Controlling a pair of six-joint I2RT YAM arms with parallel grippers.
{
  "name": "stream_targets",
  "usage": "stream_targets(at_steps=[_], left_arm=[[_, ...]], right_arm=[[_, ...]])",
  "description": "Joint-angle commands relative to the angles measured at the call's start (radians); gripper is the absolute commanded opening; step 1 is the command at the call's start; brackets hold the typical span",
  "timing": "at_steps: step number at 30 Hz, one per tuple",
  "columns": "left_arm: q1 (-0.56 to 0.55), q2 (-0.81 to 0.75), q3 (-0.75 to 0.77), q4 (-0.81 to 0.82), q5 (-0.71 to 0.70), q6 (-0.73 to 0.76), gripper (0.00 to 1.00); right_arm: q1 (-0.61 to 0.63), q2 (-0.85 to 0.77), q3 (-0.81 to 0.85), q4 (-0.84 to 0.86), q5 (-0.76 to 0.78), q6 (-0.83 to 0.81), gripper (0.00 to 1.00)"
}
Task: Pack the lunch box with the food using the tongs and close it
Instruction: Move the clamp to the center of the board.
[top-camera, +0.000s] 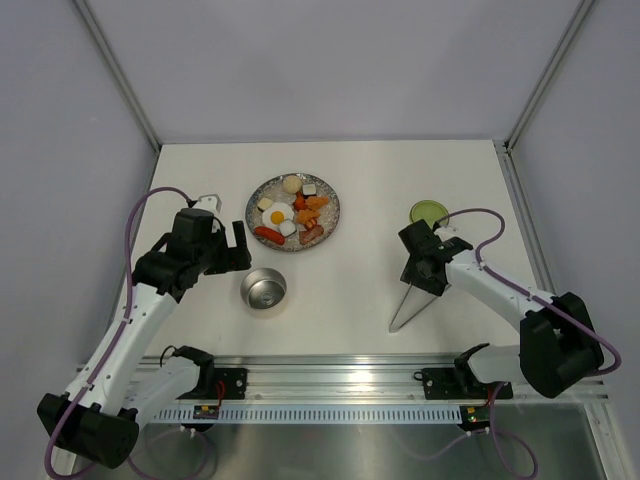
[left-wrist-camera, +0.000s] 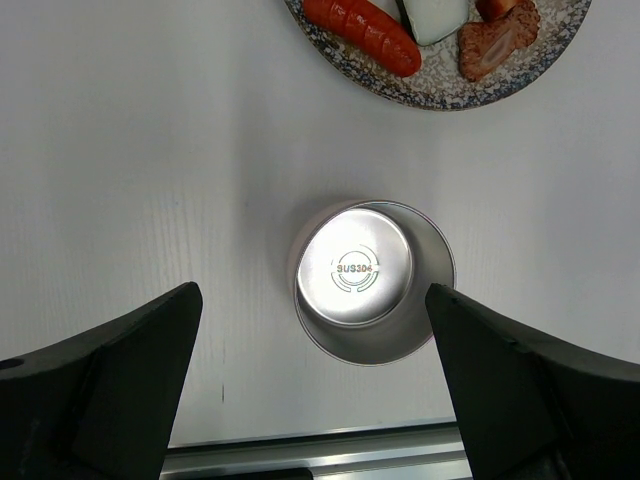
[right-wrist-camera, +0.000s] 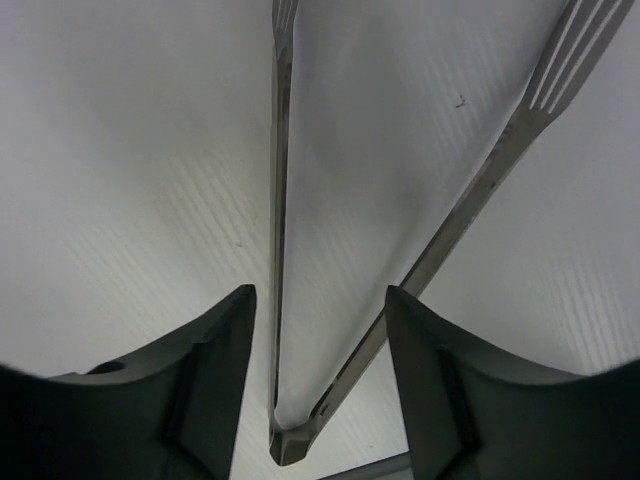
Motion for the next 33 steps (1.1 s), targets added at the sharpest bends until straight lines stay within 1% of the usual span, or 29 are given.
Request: stream_targets(at_steps=[1,3,7,9,10,11,13,14,15,16,17,20,22,24,25,26,28,29,31,33], left_arm=[[-0.004,-0.003,-0.002,0.043,0.014,-0.007,0.99],[-0.004,-0.001,-0.005,0.043,0.016,-0.010,0.99],[-0.004,-0.005,-0.007,0.043,0.013,-0.013,0.99],[-0.004,-0.005,-0.005,0.040,0.010,-0.014,0.99],[-0.004,-0.006,-0.004,0.038,0.008,-0.014,0.99],[-0.004,-0.006,-0.002,0.036,0.007,-0.014,0.99],[-0.004,-0.006,-0.002,0.035,0.007,-0.013,0.99],[-0.004,-0.009,-0.002,0.033,0.008,-0.013,0.99],[-0.004,-0.011,-0.002,0.032,0.008,-0.013,0.99],[-0.004,-0.011,-0.002,0.032,0.008,-0.013,0.99],[-0.004,-0.011,-0.001,0.030,0.001,-0.014,0.99],[-0.004,-0.006,0.010,0.017,-0.031,-0.013,0.99],[-0.004,-0.003,0.027,0.003,-0.053,-0.010,0.99],[-0.004,-0.009,0.032,0.000,-0.062,-0.008,0.99],[-0.004,-0.012,0.032,0.000,-0.062,-0.007,0.99],[-0.004,-0.014,0.032,0.001,-0.056,-0.007,0.99],[-0.004,-0.014,0.033,0.000,-0.052,-0.008,0.99],[-0.004,-0.014,0.033,0.000,-0.049,-0.010,0.99],[-0.004,-0.014,0.033,0.000,-0.049,-0.013,0.99],[-0.004,-0.014,0.033,0.000,-0.046,-0.016,0.99]], right_arm=[[-0.005,0.043,-0.015,0.098,-0.042,0.002,0.58],[-0.005,0.058,-0.016,0.128,-0.056,-0.018,0.52],[-0.005,0.113,-0.004,0.159,-0.073,-0.058,0.52],[-0.003,0.139,-0.001,0.170,-0.081,-0.069,0.47],[-0.003,0.145,0.002,0.173,-0.085,-0.072,0.44],[-0.002,0.153,0.007,0.179,-0.096,-0.083,0.34],[0.000,0.159,0.011,0.182,-0.105,-0.087,0.23],[0.016,0.159,0.016,0.175,-0.101,-0.095,0.10],[0.033,0.159,0.025,0.161,-0.087,-0.094,0.06],[0.050,0.164,0.046,0.152,-0.075,-0.095,0.04],[0.091,0.178,0.062,0.129,-0.064,-0.104,0.00],[0.154,0.214,0.125,0.081,-0.050,-0.142,0.00],[0.208,0.242,0.160,0.081,-0.064,-0.187,0.00],[0.254,0.264,0.175,0.113,-0.108,-0.277,0.00],[0.267,0.270,0.191,0.119,-0.116,-0.303,0.00],[0.277,0.276,0.198,0.141,-0.143,-0.375,0.00],[0.294,0.290,0.226,0.144,-0.159,-0.438,0.01],[0.294,0.293,0.232,0.153,-0.186,-0.504,0.02],[0.294,0.296,0.241,0.165,-0.197,-0.581,0.06],[0.296,0.310,0.258,0.173,-0.196,-0.620,0.09]])
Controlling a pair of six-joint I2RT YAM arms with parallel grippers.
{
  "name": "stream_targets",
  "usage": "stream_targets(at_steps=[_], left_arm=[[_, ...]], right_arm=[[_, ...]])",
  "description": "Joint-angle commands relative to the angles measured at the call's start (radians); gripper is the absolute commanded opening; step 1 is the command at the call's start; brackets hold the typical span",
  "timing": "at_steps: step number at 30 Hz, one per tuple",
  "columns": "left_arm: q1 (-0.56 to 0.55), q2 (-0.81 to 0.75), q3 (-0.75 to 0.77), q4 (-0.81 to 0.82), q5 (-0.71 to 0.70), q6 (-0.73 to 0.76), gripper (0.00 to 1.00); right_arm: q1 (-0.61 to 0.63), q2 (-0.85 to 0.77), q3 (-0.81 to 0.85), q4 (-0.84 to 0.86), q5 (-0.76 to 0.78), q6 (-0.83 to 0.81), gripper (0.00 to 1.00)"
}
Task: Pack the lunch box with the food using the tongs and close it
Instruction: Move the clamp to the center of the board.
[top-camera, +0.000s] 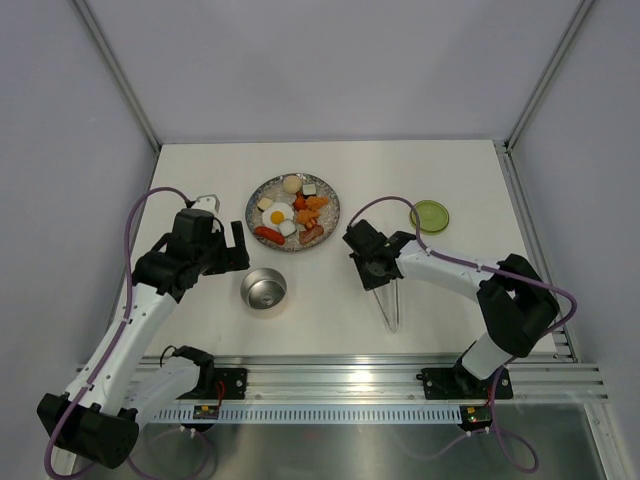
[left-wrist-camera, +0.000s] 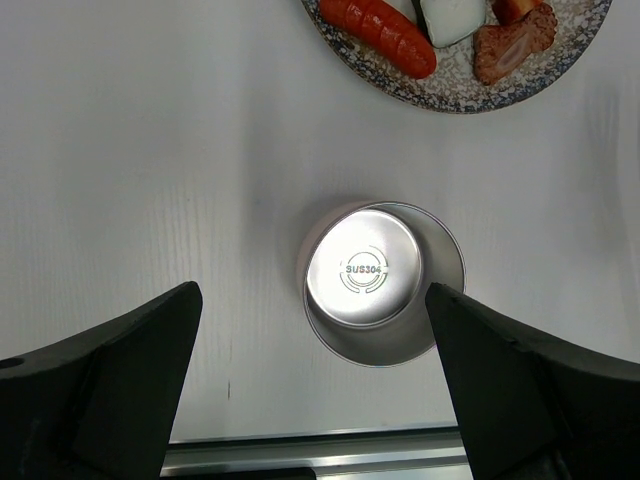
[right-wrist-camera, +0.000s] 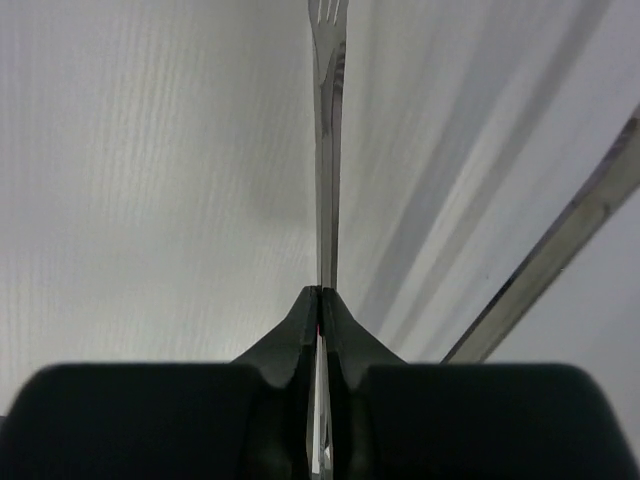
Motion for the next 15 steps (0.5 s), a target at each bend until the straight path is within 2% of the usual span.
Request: stream_targets(at_steps=[1,3,8,11,14,15], left_arm=[[-0.004,-0.014,0.034,0.008,-0.014,-0.008,0.99],[-0.004,-0.014,0.036,0.006,-0.014,-0.008,0.99],[-0.004,-0.014,0.036,0.005,-0.016,-0.007,0.99],[-0.004,-0.014,0.033,0.000,-0.017,-0.007,0.99],[-0.004,-0.018,0.031,-0.002,-0.020,-0.010,0.99],[-0.004,-0.021,0.031,-0.003,-0.022,-0.010,0.99]], right_arm=[[0.005,0.016,0.061,0.043,-0.026,-0.181,0.11],[0.004,0.029,0.066,0.060,-0.030,-0.206,0.17],[0.004,0.059,0.066,0.106,-0.059,-0.261,0.21],[0.004,0.072,0.073,0.104,-0.047,-0.256,0.31],[0.004,0.014,0.060,0.120,-0.044,-0.229,0.60],[0.002,-0.032,0.054,0.121,-0.041,-0.218,0.74]])
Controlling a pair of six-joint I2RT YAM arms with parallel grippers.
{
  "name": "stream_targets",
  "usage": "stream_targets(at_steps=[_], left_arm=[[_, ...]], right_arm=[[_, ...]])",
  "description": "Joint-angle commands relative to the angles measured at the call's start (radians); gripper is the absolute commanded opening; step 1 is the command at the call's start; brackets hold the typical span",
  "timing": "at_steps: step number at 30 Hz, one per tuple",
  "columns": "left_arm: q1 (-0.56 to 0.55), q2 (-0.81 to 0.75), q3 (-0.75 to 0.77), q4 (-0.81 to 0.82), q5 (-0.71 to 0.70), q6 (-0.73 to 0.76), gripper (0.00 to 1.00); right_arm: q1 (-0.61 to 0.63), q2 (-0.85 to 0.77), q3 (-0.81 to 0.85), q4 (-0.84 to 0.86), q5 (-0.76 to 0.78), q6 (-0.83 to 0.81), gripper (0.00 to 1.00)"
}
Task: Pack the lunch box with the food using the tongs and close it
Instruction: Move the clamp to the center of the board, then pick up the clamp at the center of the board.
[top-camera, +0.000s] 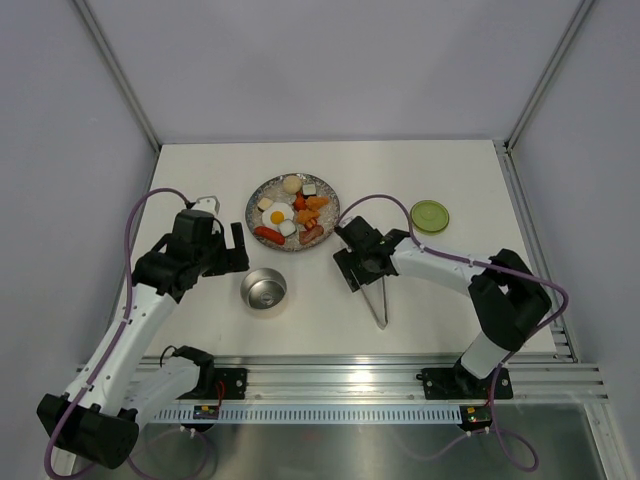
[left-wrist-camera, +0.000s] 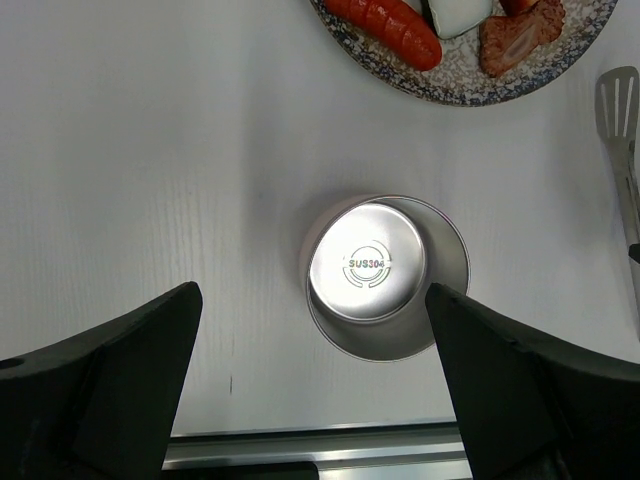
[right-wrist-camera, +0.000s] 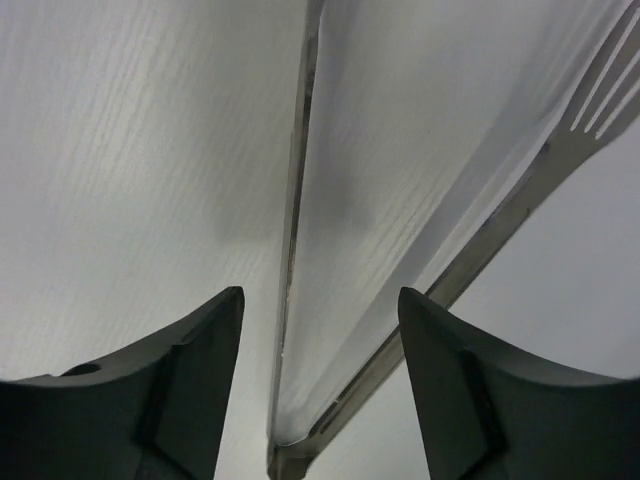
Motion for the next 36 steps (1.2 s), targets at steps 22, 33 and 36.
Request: stream_targets(at_steps=[22,33,36], left_arm=[[-0.004,-0.011,0.022,0.015,-0.081,-0.021,0.99],[-0.002,-0.011,0.025,0.005,-0.087,-0.027,0.99],[-0.004,-0.014,0.028,-0.003,-0.095,-0.027,0.99]], right_arm=[[0.004,-0.231,-0.130,-0.030,0.100,0.305,0.99],[0.002,-0.118,-0.179,0.056,0.042,0.296,0.99],[0.004,-0.096,-0.171,0.063,0.051,0.296,1.00]])
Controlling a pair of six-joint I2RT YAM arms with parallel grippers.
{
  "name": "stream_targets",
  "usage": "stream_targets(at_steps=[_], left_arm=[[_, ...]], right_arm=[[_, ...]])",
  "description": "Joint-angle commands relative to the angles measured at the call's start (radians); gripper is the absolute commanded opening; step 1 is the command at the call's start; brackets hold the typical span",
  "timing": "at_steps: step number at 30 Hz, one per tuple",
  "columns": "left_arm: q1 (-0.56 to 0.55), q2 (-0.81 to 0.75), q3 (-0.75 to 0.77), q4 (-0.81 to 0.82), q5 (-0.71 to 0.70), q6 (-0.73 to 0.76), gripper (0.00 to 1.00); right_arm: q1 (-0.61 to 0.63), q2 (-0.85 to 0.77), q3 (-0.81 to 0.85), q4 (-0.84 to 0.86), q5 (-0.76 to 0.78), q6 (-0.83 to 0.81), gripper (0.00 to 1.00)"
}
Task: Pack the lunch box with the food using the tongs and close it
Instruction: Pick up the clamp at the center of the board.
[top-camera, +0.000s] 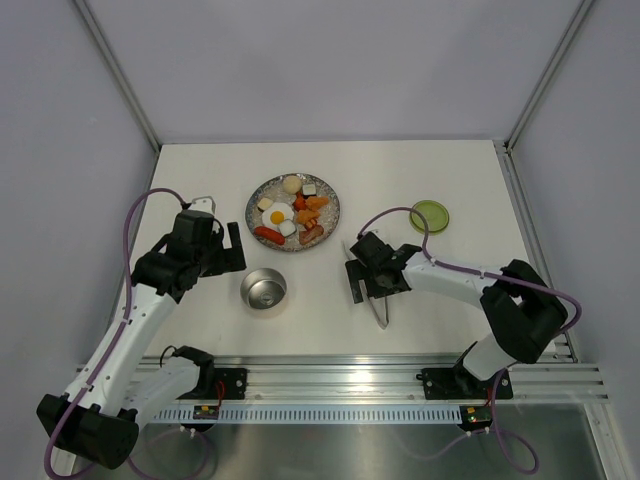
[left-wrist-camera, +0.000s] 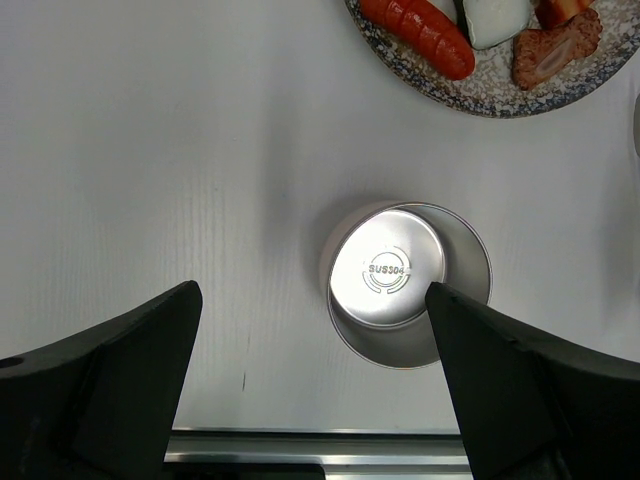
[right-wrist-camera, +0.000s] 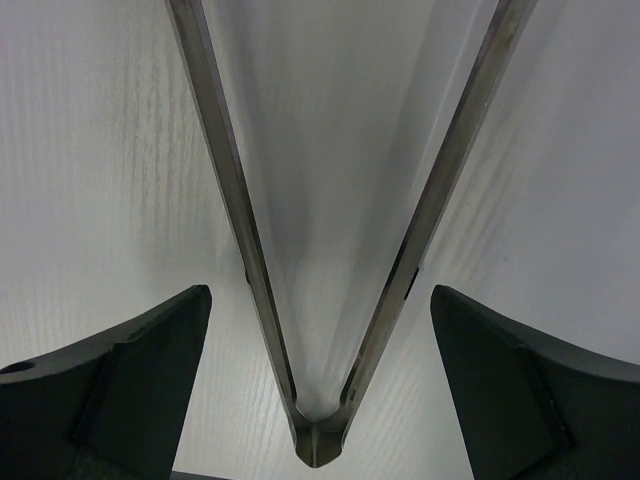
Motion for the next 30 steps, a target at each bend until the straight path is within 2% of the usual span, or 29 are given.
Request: stream_targets(at_steps=[1,5,7,10,12,15,17,19,20,22,23,25,26,30], left_arm=[[-0.004,-0.015,0.030,0.009,-0.033,-0.009,0.99],[-0.004,-0.020,0.028,-0.007,-0.042,-0.007,0.99],[-0.004,-0.023,0.028,-0.012,-0.048,-0.007,0.99],[-0.004,-0.029,0.027,-0.017,-0.051,-0.004,0.99],[-0.004,-0.031,0.028,-0.018,-0.051,-0.004,0.99],[-0.004,-0.031,0.030,-0.018,-0.053,-0.003,0.99],[-0.004,-0.029,0.030,-0.018,-0.051,-0.003,0.99],[-0.004,-0.032,0.030,-0.021,-0.051,-0.001,0.99],[-0.004,-0.031,0.031,-0.020,-0.051,-0.001,0.99],[-0.004,-0.031,0.033,-0.021,-0.051,0.002,0.99],[-0.004,-0.031,0.033,-0.021,-0.051,0.002,0.99],[-0.004,-0.032,0.034,-0.023,-0.053,0.005,0.99],[-0.004,-0.031,0.036,-0.023,-0.054,0.007,0.99],[-0.004,-0.028,0.045,-0.027,-0.053,0.022,0.99]], right_arm=[[0.004,0.023,0.012,0.042,0.022,0.014,0.99],[0.005,0.058,0.029,0.058,0.053,0.031,0.95],[0.005,0.066,0.031,0.083,0.055,0.046,0.84],[0.004,0.092,0.032,0.107,0.067,0.066,0.79],[0.005,0.109,0.029,0.123,0.092,0.078,0.80],[0.004,0.123,0.026,0.147,0.095,0.081,0.88],[0.004,0.133,0.029,0.160,0.087,0.085,0.86],[0.005,0.135,0.029,0.169,0.084,0.091,0.78],[0.005,0.133,0.027,0.169,0.089,0.092,0.67],[0.005,0.121,0.027,0.155,0.115,0.089,0.61],[0.005,0.114,0.031,0.146,0.124,0.085,0.51],[0.005,0.080,0.037,0.114,0.138,0.071,0.45],[0.005,0.063,0.038,0.103,0.141,0.068,0.39],[0.004,-0.060,0.040,0.045,0.115,0.028,0.34]])
